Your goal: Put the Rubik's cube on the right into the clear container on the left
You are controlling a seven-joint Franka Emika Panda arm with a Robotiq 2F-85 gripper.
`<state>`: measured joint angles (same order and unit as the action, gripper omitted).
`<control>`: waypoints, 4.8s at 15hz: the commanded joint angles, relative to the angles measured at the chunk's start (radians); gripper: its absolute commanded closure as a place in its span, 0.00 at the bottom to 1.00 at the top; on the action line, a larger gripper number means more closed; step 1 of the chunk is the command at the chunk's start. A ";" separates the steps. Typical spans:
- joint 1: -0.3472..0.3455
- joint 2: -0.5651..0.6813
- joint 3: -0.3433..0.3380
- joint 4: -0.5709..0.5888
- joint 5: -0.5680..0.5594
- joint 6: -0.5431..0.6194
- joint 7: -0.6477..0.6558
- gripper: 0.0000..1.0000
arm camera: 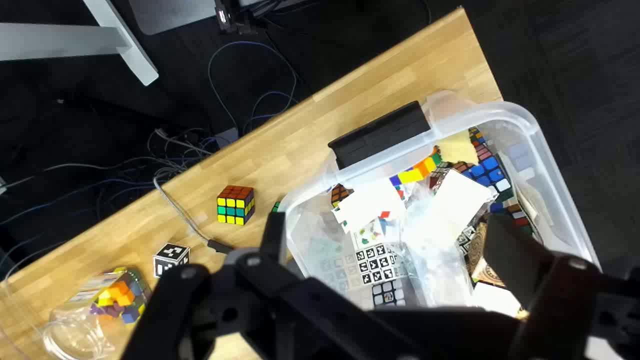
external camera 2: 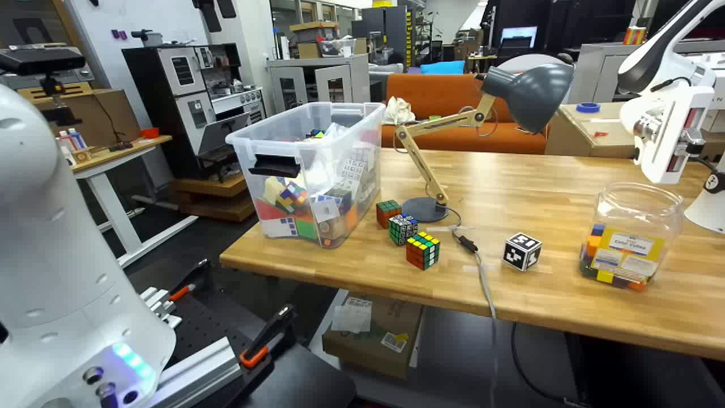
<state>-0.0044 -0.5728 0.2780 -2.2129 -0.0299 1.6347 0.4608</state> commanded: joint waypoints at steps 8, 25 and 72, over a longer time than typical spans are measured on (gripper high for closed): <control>-0.035 0.042 -0.039 0.003 -0.009 0.017 0.131 0.00; -0.121 0.038 -0.162 -0.066 -0.095 0.009 0.446 0.00; -0.180 0.627 -0.472 0.148 0.046 0.287 0.731 0.00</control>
<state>-0.1865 0.0533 -0.1908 -2.0675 0.0157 1.9247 1.1925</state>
